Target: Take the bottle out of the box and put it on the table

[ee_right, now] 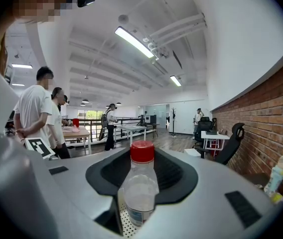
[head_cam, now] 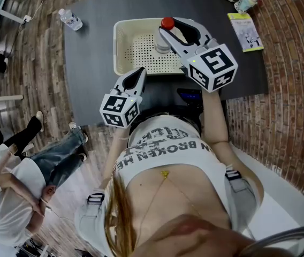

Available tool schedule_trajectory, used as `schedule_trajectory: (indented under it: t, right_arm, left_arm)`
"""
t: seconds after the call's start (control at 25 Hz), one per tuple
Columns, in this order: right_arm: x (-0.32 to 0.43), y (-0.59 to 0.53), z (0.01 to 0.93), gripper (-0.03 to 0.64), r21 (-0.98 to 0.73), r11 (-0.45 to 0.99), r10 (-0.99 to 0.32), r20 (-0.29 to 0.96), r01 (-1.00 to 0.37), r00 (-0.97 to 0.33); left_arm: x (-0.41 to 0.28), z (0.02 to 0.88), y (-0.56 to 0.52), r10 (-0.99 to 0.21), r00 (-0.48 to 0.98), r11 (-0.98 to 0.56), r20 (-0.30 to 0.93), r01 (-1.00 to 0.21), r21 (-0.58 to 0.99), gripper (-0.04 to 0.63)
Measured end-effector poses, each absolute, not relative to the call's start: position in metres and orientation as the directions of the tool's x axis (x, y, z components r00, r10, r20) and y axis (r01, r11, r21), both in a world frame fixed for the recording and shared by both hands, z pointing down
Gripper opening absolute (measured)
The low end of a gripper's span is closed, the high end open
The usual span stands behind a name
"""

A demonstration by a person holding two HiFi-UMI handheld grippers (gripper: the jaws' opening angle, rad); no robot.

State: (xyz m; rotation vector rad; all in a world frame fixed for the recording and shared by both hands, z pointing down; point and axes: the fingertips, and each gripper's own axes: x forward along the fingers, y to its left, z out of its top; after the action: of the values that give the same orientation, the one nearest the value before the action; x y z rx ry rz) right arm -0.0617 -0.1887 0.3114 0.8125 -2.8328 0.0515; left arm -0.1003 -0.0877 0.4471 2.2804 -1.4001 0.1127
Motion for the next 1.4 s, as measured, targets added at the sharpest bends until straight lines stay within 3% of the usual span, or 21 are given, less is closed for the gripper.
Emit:
schedule_trajectory:
  t: [0.64,1.4]
  right_arm:
    - [-0.039,-0.196,0.318,0.141,0.027,0.825,-0.556,0.218,-0.565,-0.802]
    - [0.095,-0.227,0.319,0.141,0.033,0.616,-0.773,0.219,-0.787,-0.596]
  left_arm:
    - [-0.101,0.450,-0.087,-0.826,0.473,-0.367,0.308,-0.864,0.344,0.000]
    - [-0.090,0.460,-0.095,-0.807,0.493,-0.379,0.326,-0.855,0.355,0.000]
